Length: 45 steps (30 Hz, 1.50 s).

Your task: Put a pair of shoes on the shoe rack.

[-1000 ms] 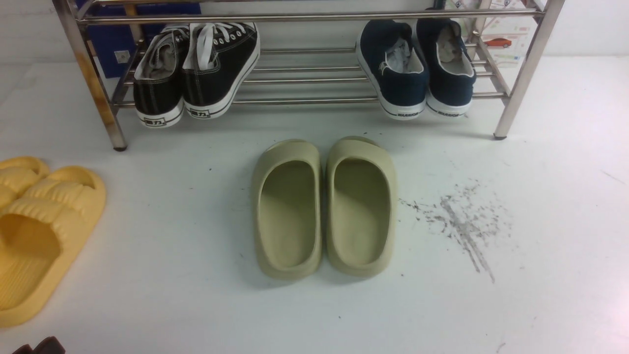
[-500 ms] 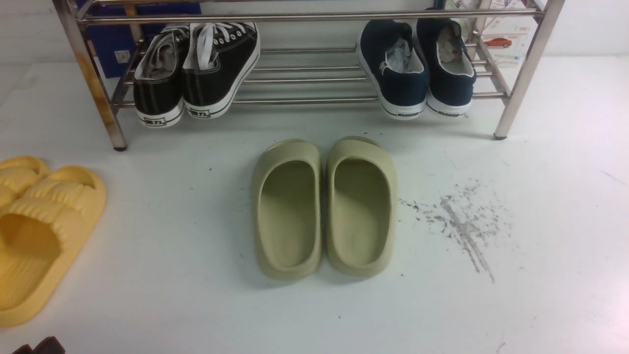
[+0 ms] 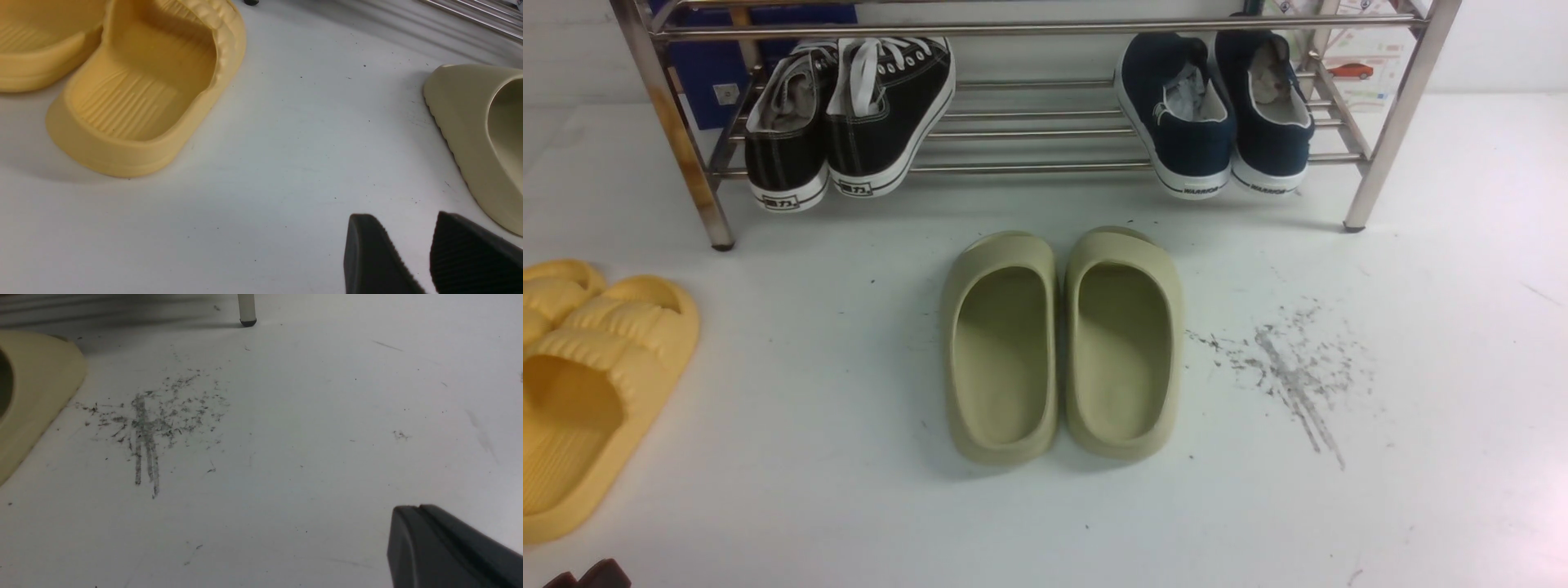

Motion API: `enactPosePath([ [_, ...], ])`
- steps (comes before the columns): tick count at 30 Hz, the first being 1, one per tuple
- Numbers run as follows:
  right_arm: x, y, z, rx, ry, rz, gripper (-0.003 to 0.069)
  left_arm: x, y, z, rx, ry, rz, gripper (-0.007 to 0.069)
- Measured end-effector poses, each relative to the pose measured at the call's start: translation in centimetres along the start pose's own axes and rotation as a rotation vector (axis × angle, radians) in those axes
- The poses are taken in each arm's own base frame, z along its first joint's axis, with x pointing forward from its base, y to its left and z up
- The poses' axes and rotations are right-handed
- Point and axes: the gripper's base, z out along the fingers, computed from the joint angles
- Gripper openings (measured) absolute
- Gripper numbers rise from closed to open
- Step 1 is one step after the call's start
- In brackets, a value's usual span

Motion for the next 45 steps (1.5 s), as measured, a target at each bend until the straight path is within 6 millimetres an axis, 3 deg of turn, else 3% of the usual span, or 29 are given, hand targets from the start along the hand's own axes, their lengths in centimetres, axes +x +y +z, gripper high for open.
enactPosePath([
  [45, 0.01, 0.00, 0.00, 0.000, 0.001, 0.000, 0.0026, 0.00, 0.00, 0.00, 0.000, 0.000, 0.000, 0.0239],
])
